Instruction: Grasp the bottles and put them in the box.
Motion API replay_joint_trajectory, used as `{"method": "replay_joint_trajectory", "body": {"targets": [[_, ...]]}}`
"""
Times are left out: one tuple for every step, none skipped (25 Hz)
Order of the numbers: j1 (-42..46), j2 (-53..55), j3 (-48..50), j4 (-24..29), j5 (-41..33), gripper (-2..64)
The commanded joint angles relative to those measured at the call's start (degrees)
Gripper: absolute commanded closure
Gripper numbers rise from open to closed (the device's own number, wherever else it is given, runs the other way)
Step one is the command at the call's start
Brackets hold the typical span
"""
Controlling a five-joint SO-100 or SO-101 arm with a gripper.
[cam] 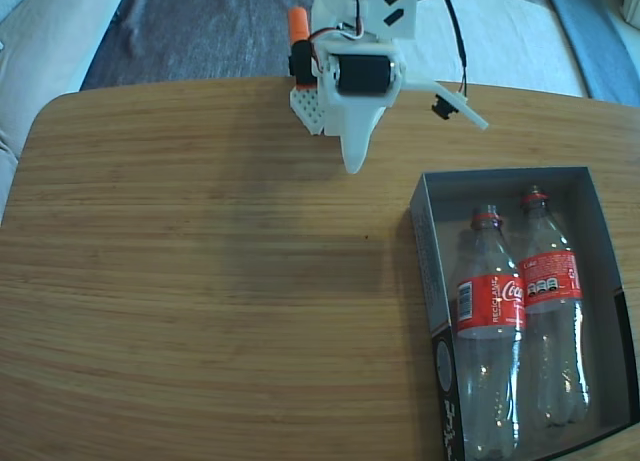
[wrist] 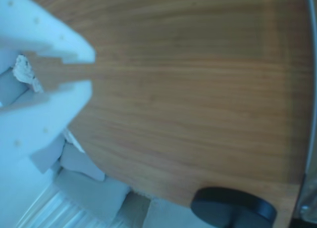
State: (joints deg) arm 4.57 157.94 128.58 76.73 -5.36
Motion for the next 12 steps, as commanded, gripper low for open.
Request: {"method": "replay_joint_trajectory", "body": {"targets": [[0.3, 3.8, 1.7, -0.6, 0.4, 61.9], [0.4, 5.1, 2.6, -0.7, 0.4, 61.9], [1.2, 6.2, 3.7, -0.7, 0.4, 61.9], [1.9, 7.5, 4.7, -0.7, 0.4, 61.9], [2.3, 8.5, 5.8, -0.7, 0.4, 61.9], [2.4, 9.7, 6.9, -0.7, 0.4, 61.9], [2.2, 10.9, 7.7, -0.7, 0.4, 61.9], [2.0, 12.2, 8.2, -1.0, 0.4, 61.9], [1.8, 13.4, 8.6, -1.8, 0.3, 61.9], [1.8, 14.7, 9.2, -2.4, 0.0, 61.9], [1.8, 15.7, 10.2, -3.2, -0.1, 61.9], [1.2, 16.5, 10.8, -3.6, -0.2, 61.9]]}}
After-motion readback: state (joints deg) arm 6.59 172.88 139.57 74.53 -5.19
